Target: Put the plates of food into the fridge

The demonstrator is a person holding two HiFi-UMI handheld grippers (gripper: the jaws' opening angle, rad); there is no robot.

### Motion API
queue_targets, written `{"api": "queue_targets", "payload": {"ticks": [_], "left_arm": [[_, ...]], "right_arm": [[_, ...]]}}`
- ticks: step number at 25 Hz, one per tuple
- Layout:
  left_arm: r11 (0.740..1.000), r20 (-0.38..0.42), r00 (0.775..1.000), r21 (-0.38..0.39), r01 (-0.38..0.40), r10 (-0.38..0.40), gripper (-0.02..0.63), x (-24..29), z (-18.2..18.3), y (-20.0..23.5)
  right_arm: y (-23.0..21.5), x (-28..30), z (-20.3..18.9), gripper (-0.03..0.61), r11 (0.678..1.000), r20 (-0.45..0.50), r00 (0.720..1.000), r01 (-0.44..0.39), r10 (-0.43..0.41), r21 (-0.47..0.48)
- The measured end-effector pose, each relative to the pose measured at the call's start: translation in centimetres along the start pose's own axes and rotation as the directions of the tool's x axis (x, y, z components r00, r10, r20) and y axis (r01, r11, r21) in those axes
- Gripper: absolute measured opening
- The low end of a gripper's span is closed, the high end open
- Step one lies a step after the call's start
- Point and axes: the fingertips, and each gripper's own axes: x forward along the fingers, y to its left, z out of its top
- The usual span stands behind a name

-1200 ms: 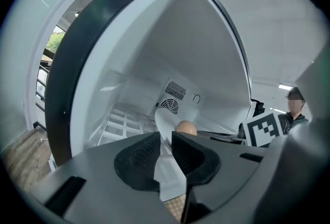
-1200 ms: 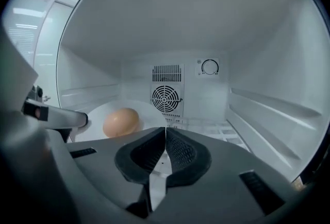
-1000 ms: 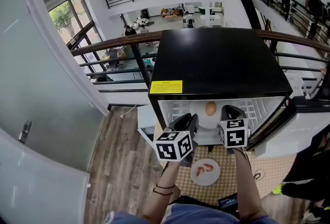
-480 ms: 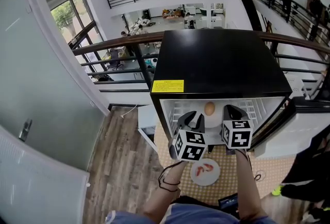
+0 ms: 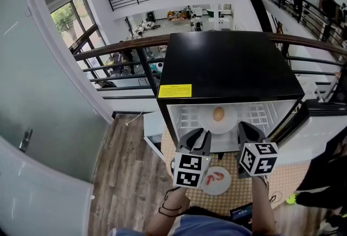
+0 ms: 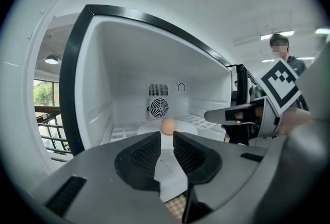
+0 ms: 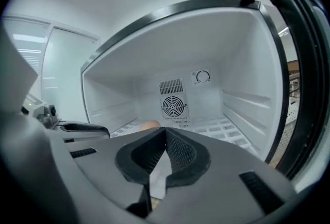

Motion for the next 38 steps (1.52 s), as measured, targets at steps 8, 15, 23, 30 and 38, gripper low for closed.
{"api": "queue_targets", "payload": {"ticks": [8, 15, 23, 30, 38], "left_arm": [[0.994, -0.007, 0.995, -0.056, 0.096, -0.097, 0.083, -3.8, -2.3, -1.6], [0.984, -0.074, 0.983, -0.081, 0.159, -0.165, 0.083, -6.0, -6.7, -2.3], [0.963, -0.123, 0.956, -0.092, 0.255, -0.265, 0.083, -8.2, -10.8, -3.5], [0.946, -0.094, 0.941, -0.053, 0.321, -0.325, 0.083, -9.8, -10.7, -4.5], [0.947, -0.035, 0.947, -0.053, 0.318, -0.32, 0.083, -12.5, -10.0, -6.7]], "right_arm": [[3.4, -3.5, -3.4, 0.015, 0.997, -0.041, 0.998, -0.055, 0.057, 0.06], [5.4, -5.4, -7.9, 0.015, 0.99, -0.099, 0.993, -0.046, 0.06, 0.134], [8.1, -8.1, -12.2, 0.015, 0.985, -0.151, 0.988, -0.012, 0.039, 0.173], [9.7, -10.5, -13.9, 0.015, 0.982, -0.165, 0.986, 0.009, 0.023, 0.191], [10.7, -14.7, -14.8, 0.015, 0.985, -0.171, 0.984, -0.02, 0.05, 0.172]]}}
